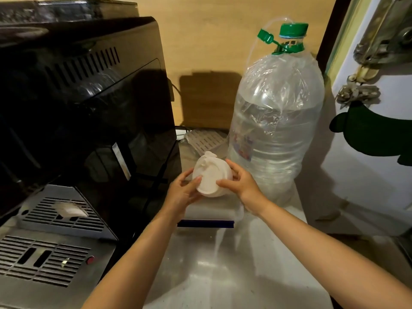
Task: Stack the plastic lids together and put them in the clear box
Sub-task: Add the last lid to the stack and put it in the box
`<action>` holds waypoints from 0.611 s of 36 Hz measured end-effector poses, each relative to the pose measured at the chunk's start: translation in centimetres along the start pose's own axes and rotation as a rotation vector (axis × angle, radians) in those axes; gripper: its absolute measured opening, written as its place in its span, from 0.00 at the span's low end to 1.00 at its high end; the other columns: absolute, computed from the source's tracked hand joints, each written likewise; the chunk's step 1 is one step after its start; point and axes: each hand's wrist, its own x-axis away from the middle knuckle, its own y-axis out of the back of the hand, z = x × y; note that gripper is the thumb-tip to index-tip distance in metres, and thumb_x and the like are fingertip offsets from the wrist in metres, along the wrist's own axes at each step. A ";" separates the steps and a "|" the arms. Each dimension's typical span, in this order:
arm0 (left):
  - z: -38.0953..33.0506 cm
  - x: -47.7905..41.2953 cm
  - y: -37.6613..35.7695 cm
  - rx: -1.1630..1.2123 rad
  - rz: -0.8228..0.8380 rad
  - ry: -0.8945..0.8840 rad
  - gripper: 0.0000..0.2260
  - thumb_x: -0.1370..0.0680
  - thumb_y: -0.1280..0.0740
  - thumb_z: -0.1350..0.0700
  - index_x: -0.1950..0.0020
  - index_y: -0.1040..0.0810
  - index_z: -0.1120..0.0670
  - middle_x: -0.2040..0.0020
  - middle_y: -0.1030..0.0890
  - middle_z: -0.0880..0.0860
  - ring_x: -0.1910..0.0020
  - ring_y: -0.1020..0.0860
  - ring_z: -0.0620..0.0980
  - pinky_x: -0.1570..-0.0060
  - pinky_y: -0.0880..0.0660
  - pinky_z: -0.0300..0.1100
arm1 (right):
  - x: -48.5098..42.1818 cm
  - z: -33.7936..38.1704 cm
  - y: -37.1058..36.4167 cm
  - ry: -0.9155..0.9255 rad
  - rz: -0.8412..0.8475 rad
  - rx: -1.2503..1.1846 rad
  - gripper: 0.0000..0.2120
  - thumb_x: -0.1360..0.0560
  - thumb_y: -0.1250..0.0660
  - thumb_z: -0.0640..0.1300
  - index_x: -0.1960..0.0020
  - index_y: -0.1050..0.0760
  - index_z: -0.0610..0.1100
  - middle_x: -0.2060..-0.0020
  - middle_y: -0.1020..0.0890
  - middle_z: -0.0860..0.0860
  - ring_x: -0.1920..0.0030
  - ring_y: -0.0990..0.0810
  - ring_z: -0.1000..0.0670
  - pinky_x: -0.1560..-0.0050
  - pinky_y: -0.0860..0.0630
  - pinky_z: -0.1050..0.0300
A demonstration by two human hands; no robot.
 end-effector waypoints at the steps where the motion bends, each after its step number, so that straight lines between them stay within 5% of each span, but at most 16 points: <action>1: -0.1 -0.3 0.0 -0.038 -0.027 -0.007 0.20 0.26 0.33 0.59 0.35 0.31 0.55 0.51 0.23 0.51 0.54 0.21 0.50 0.64 0.19 0.38 | -0.4 -0.2 0.2 -0.020 -0.010 0.023 0.31 0.30 0.31 0.33 0.30 0.38 0.40 0.36 0.27 0.42 0.37 0.27 0.44 0.37 0.28 0.49; 7: 0.4 -2.4 -0.3 -0.192 -0.119 0.017 0.16 0.27 0.32 0.61 0.41 0.26 0.61 0.53 0.22 0.54 0.60 0.22 0.48 0.74 0.22 0.34 | -2.9 -1.5 1.1 -0.100 0.020 0.161 0.19 0.28 0.35 0.30 0.38 0.28 0.37 0.43 0.22 0.39 0.46 0.24 0.45 0.40 0.27 0.47; 13: 2.2 -4.5 -0.1 -0.364 -0.136 0.079 0.13 0.28 0.32 0.65 0.44 0.24 0.66 0.53 0.22 0.59 0.57 0.22 0.56 0.57 0.23 0.50 | -4.5 -4.2 1.0 -0.216 0.068 0.339 0.11 0.27 0.37 0.33 0.46 0.23 0.33 0.57 0.22 0.44 0.55 0.26 0.48 0.58 0.30 0.57; 15: 2.8 -5.0 0.0 -0.400 -0.120 0.131 0.12 0.27 0.33 0.64 0.44 0.24 0.66 0.54 0.22 0.58 0.57 0.23 0.55 0.58 0.23 0.48 | -4.6 -5.0 0.7 -0.259 0.063 0.367 0.11 0.28 0.38 0.33 0.48 0.23 0.32 0.58 0.23 0.44 0.57 0.26 0.48 0.60 0.31 0.57; 18: 3.9 -5.7 0.4 -0.484 -0.109 0.225 0.11 0.26 0.33 0.61 0.44 0.24 0.63 0.54 0.22 0.58 0.59 0.23 0.53 0.63 0.26 0.41 | -5.0 -5.9 0.1 -0.317 0.055 0.406 0.11 0.28 0.39 0.33 0.49 0.24 0.28 0.59 0.23 0.42 0.57 0.25 0.46 0.63 0.31 0.57; 22: 4.9 -6.5 0.8 -0.563 -0.099 0.302 0.12 0.26 0.34 0.61 0.44 0.24 0.62 0.48 0.21 0.62 0.52 0.22 0.57 0.57 0.23 0.46 | -5.8 -6.9 -0.7 -0.371 0.082 0.465 0.13 0.26 0.41 0.31 0.44 0.25 0.32 0.49 0.20 0.36 0.51 0.22 0.44 0.63 0.27 0.60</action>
